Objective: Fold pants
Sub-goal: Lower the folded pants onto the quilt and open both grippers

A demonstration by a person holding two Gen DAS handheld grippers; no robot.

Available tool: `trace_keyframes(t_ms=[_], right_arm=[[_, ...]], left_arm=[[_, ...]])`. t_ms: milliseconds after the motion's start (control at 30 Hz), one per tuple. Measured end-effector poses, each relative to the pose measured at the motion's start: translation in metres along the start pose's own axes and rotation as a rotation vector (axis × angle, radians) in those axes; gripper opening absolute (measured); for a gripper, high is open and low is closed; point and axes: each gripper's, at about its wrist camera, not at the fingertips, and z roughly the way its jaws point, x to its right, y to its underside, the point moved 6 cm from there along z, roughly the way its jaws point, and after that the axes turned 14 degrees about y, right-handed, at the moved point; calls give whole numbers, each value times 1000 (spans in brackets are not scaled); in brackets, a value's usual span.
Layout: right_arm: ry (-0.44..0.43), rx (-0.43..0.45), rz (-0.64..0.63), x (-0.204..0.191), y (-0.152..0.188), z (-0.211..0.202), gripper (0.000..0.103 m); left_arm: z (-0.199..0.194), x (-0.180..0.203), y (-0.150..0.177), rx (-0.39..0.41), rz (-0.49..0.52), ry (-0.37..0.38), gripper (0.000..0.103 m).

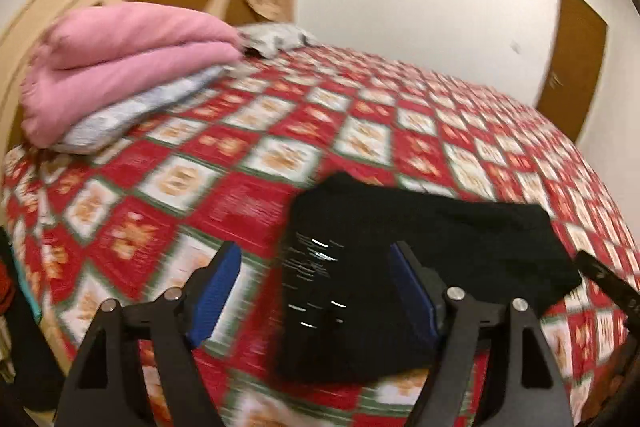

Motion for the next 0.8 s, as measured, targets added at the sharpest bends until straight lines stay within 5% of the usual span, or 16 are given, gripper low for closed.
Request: trace_keyframes(t_ms=[100, 167, 267, 333, 567, 667, 733, 800], right_arm=[[31, -79, -26, 2, 22, 19, 17], [9, -117, 34, 13, 32, 28, 15], [-65, -146, 125, 25, 33, 32, 15], [-73, -162, 127, 23, 31, 30, 16], [-57, -30, 145, 17, -5, 6, 17], [-60, -74, 245, 22, -10, 7, 42], [-84, -75, 352, 23, -9, -1, 74], [-86, -72, 386, 20, -5, -14, 75]], left_arm=[[19, 6, 18, -66, -17, 9, 79], [30, -4, 34, -119, -44, -51, 80], [30, -24, 47, -102, -170, -19, 87], [28, -26, 46, -117, -158, -25, 87], [-2, -9, 19, -63, -80, -65, 86], [-3, -5, 12, -63, -54, -73, 86], [-5, 1, 12, -69, -32, -78, 90], [-5, 6, 13, -78, -17, -82, 94]])
